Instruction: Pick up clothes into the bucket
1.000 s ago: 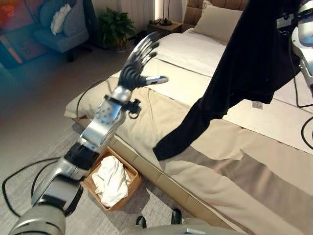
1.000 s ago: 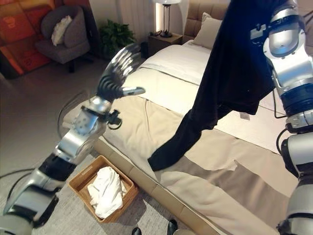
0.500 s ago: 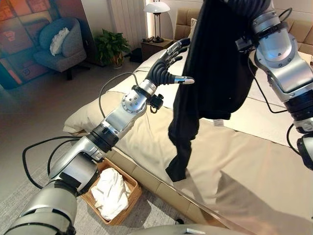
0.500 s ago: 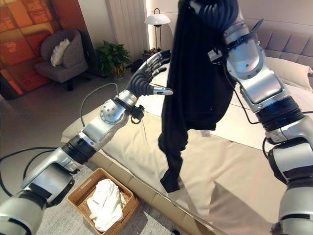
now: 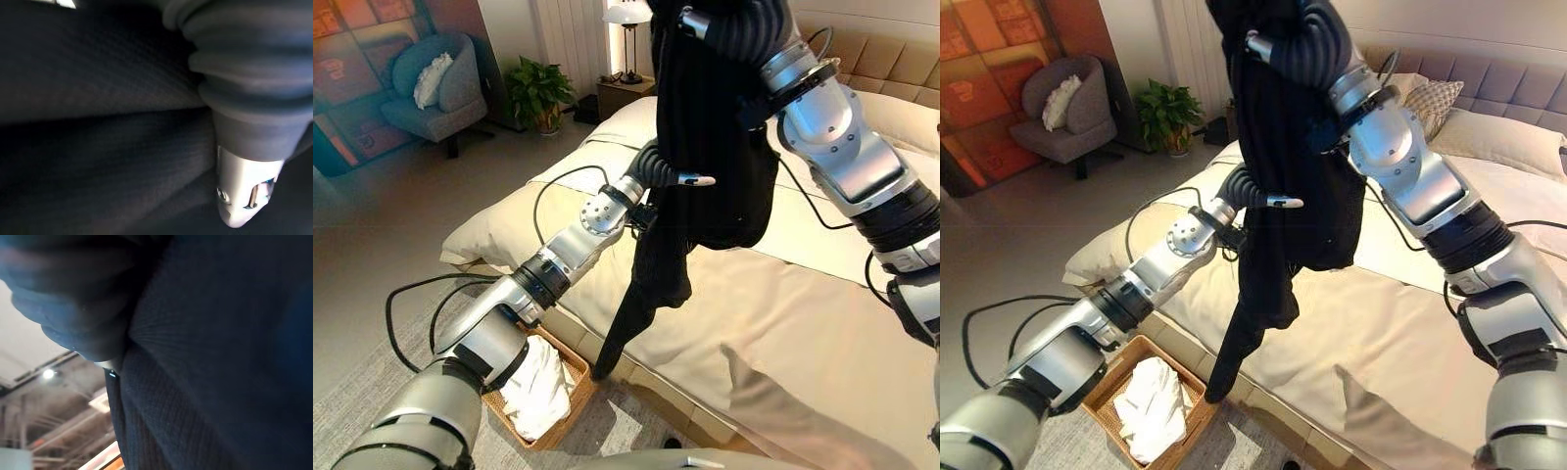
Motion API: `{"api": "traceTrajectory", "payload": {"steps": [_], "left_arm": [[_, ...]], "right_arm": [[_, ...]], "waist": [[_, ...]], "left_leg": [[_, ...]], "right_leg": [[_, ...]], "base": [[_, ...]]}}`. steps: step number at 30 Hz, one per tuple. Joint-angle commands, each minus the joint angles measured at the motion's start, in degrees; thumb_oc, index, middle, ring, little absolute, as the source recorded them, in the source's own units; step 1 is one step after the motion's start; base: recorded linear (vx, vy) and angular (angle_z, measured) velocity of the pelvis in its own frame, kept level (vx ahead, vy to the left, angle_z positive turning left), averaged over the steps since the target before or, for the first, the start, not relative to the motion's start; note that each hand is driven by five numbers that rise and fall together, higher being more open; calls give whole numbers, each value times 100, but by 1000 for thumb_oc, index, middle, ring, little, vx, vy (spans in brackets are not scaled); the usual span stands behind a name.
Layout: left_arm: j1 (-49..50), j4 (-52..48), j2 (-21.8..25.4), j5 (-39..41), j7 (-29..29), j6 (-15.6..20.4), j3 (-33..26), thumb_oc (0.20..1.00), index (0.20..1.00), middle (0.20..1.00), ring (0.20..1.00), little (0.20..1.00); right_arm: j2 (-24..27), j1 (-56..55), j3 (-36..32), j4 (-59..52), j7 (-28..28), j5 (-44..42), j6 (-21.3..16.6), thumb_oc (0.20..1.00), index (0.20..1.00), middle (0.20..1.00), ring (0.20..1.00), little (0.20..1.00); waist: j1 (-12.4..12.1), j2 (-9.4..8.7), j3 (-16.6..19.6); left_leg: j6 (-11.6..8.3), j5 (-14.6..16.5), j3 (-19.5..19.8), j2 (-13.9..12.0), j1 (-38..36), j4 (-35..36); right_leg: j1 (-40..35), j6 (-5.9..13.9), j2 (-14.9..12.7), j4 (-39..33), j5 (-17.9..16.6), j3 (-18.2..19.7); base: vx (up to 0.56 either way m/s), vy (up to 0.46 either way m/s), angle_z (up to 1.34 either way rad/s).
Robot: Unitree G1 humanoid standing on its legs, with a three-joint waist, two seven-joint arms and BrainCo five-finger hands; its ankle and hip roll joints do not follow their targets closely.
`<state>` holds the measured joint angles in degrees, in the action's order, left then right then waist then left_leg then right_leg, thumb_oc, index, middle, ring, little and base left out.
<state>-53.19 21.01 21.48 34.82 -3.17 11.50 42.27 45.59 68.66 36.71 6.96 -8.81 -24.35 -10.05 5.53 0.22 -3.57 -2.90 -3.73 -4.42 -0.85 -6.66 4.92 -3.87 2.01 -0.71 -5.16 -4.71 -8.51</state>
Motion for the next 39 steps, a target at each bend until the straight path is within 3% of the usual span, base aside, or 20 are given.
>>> {"api": "traceTrajectory", "payload": {"steps": [1,6,13,14,15,16,17,28,29,30,31,32,39], "left_arm": [[-998,12,227,1171,524,27,664,1000,1000,1000,1000,1000],[-1059,-415,652,2178,951,-185,997,1000,1000,1000,1000,1000],[-705,-574,711,3063,1284,-421,843,1000,1000,1000,1000,1000],[-625,-620,701,3194,1355,-483,794,840,840,840,840,840],[-534,-626,707,3269,1397,-500,720,523,523,523,523,523],[-438,-621,698,3369,1443,-543,631,485,485,485,485,485],[-376,-618,713,3382,1450,-523,582,200,200,200,200,200],[359,-552,695,3362,1234,-335,-230,200,200,200,200,200],[426,-544,726,3347,1203,-316,-328,200,200,200,200,200],[454,-536,754,3314,1185,-302,-360,200,200,200,200,200],[513,-529,788,3300,1156,-293,-441,200,200,200,200,200],[546,-536,839,3268,1122,-270,-471,200,200,200,200,200],[684,-463,1263,3064,876,-135,-907,200,200,200,200,200]], "right_arm": [[132,309,-121,-20,10,-402,-331,200,200,200,200,200],[181,245,51,-6,119,-539,-307,200,200,200,200,200],[83,172,139,229,193,-585,-308,200,200,200,200,200],[62,160,143,293,206,-579,-295,200,200,200,200,200],[48,139,132,357,224,-542,-281,200,200,200,200,200],[35,109,103,420,238,-521,-270,200,200,200,200,200],[21,99,98,451,246,-498,-263,200,200,200,200,200],[32,-543,-392,838,185,-290,-127,200,200,200,200,200],[42,-645,-484,831,169,-310,-120,288,288,288,288,288],[50,-717,-543,839,159,-312,-114,576,576,576,576,576],[56,-805,-604,837,165,-324,-109,705,705,705,705,705],[63,-883,-667,823,153,-346,-108,1000,1000,1000,1000,1000],[4,-1505,-1399,720,-14,-944,-224,1000,1000,1000,1000,1000]], "waist": [[-67,-277,224],[-56,-259,266],[-45,-275,286],[-39,-278,292],[-40,-279,302],[-41,-279,306],[-39,-281,307],[-107,-320,266],[-116,-320,266],[-119,-319,259],[-129,-316,249],[-139,-317,246],[-171,-298,213]], "left_leg": [[-118,451,-7,-121,21,-342],[-146,423,-26,-141,26,-319],[-159,401,-32,-138,15,-289],[-160,402,-32,-141,7,-283],[-159,403,-33,-137,-3,-274],[-157,407,-32,-138,-10,-271],[-156,407,-33,-138,-12,-267],[-130,413,-26,-127,0,-266],[-125,414,-27,-124,0,-263],[-121,414,-27,-122,-2,-261],[-117,415,-33,-118,-2,-265],[-113,420,-35,-113,-1,-268],[-90,445,-23,-106,-6,-291]], "right_leg": [[-260,698,-618,329,350,-255],[-266,705,-611,288,327,-281],[-286,696,-601,265,330,-288],[-292,697,-609,260,328,-287],[-295,696,-607,255,327,-284],[-296,694,-611,255,328,-280],[-299,693,-612,249,327,-278],[-293,684,-638,252,326,-299],[-290,685,-639,254,326,-298],[-292,685,-639,254,324,-299],[-292,687,-641,258,323,-307],[-294,687,-645,256,322,-301],[-308,690,-656,252,329,-299]], "base": [[0,0,0],[0,0,0],[0,0,0],[0,0,0],[0,0,0],[0,0,0],[0,0,0],[0,0,0],[0,0,0],[0,0,0],[0,0,0],[0,0,0],[0,0,0]]}}
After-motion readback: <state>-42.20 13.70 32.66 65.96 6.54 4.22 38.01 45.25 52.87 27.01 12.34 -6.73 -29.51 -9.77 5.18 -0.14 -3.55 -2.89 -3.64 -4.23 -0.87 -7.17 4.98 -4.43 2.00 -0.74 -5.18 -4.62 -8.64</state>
